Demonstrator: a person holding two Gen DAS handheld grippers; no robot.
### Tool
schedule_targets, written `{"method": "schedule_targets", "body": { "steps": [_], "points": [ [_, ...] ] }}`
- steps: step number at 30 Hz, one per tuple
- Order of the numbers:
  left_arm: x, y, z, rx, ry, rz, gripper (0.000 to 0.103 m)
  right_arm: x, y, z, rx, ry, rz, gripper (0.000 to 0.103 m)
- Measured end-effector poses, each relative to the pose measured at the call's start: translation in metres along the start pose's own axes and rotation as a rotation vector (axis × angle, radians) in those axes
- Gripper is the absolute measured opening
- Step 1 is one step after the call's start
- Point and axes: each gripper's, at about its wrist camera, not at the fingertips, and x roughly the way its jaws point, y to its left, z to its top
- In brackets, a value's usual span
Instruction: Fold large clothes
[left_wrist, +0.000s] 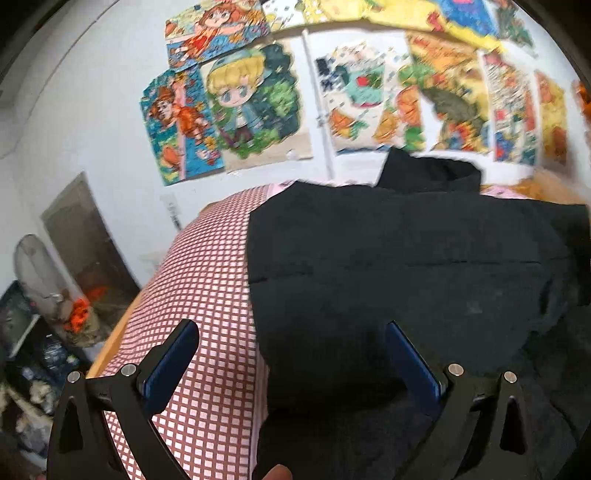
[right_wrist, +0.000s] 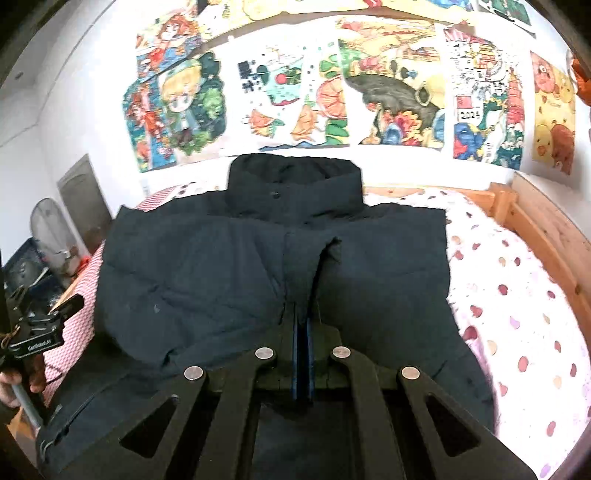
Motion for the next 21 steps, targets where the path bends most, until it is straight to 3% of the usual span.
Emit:
{"method": "schedule_targets", "body": {
  "steps": [5,10,15,17,21],
  "points": [
    [0.038,-0.011,0.001,0.008,0.096,0.05,0.102,0.04,-0.022,-0.015,0.054,0.09,-0.068,0.004],
    [0.041,0.021,-0.006,-0.16,0.067,-0.125,0.102,0.061,-0.041,-0.028,0.088,0.126,-0.123,0.004],
    [0.044,0.058,-0.011,-0.279,0.033,-0.185,0.102,0.063,-0.058,-0.036,0.125,0.126,-0.154,0.004],
    [0.054,0.061,-0.01,-0.27,0.053,-0.166,0.102,0.063,-0.06,-0.035,0.115,0.111,-0.19,0.004],
    [0.099,0.047,-0.009,-0.169,0.226,-0.052,0.102,0.069,-0.05,-0.035,0.057,0.118,-0.243,0.004]
  ]
}}
